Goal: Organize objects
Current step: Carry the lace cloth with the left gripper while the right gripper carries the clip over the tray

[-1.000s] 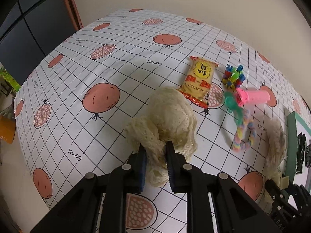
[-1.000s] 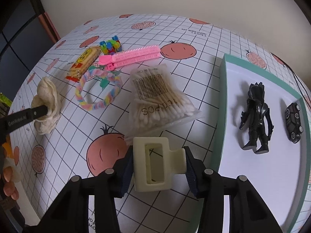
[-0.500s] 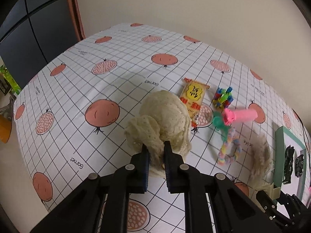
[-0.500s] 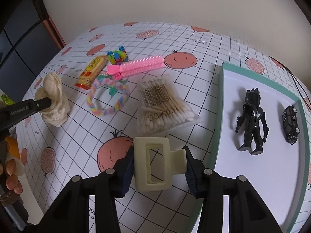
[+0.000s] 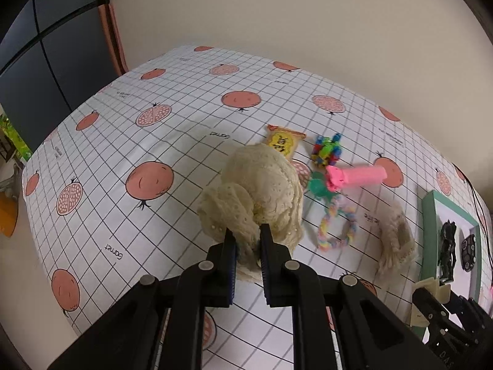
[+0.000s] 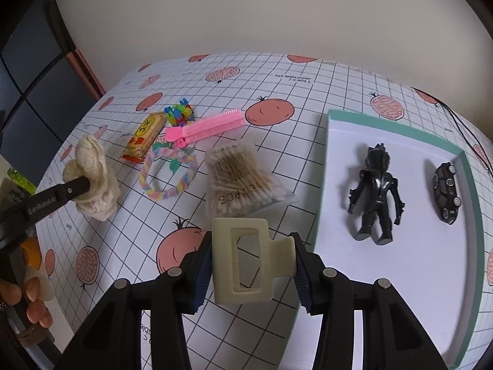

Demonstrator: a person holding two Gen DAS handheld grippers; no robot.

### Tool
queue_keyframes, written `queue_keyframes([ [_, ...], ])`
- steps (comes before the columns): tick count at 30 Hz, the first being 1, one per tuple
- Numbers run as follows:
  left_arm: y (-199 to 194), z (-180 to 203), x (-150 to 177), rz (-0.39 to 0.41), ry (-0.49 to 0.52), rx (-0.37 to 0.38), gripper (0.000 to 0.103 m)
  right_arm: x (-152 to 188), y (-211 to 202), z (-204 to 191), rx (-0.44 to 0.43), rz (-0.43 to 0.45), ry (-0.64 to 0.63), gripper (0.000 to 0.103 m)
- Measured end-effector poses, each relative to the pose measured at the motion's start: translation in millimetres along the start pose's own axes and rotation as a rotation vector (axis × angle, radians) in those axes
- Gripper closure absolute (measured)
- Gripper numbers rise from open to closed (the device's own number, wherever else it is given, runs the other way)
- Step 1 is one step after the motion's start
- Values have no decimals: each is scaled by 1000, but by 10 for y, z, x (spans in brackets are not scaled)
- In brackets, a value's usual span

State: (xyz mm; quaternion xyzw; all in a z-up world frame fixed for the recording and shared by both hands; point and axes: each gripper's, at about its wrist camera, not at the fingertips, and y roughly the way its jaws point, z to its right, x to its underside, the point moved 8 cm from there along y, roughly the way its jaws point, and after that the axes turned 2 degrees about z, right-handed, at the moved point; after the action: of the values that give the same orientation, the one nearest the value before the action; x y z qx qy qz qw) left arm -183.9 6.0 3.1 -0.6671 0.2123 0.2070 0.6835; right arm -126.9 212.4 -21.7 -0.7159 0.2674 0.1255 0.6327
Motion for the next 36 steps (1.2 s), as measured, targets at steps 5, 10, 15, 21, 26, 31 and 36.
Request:
queue_keyframes([
  [5, -72, 155, 41, 8, 20, 15, 89, -19, -88, 75, 8, 21, 10, 54],
  [10, -135, 344, 97, 15, 50, 34, 89, -24, -170, 191, 21, 36, 16, 54],
  [15, -177, 516, 151, 18, 72, 49, 89, -28, -266, 337, 29, 51, 45, 54],
  [21, -203, 709, 206, 21, 101, 66, 89, -6, -380, 540, 54, 64, 69, 54],
  [26, -211, 876, 261, 22, 124, 86, 89, 23, -464, 762, 73, 76, 110, 54],
  [31, -279, 1113, 321, 39, 156, 120, 89, 66, -522, 970, 93, 81, 150, 54],
  [36, -372, 1425, 390, 64, 220, 170, 89, 122, -562, 1187, 124, 83, 191, 54],
])
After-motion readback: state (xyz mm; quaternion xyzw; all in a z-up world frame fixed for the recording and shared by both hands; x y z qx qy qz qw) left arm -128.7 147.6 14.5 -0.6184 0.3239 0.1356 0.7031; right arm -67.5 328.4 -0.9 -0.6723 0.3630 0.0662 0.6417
